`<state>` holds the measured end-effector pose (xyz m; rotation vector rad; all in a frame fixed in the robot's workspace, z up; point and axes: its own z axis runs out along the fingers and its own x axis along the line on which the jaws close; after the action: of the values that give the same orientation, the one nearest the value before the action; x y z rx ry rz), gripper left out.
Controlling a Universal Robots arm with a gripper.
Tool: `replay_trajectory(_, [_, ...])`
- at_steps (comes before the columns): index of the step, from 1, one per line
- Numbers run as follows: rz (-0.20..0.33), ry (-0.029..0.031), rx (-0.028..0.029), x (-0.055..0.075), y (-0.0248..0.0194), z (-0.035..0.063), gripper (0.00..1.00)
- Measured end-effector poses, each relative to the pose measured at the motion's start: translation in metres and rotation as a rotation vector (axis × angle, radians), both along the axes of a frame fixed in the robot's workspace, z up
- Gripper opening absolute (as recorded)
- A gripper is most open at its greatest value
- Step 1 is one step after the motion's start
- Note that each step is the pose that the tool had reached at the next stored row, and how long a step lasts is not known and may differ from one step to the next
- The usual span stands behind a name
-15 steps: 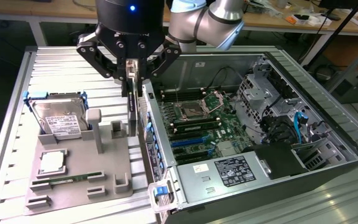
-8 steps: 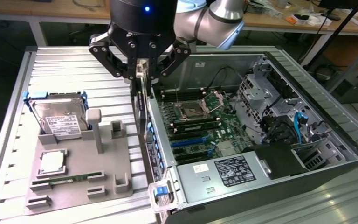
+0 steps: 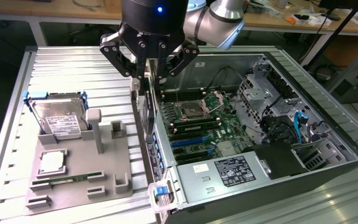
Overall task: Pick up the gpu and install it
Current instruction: 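Pick up the gpu and move the gpu toward the slot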
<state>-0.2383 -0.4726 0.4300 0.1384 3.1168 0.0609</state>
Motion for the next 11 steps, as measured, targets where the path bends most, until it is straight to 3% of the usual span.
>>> replay_trajectory(11, [0.0,0.0018,-0.0001,0.019,0.0,0.0001,0.27])
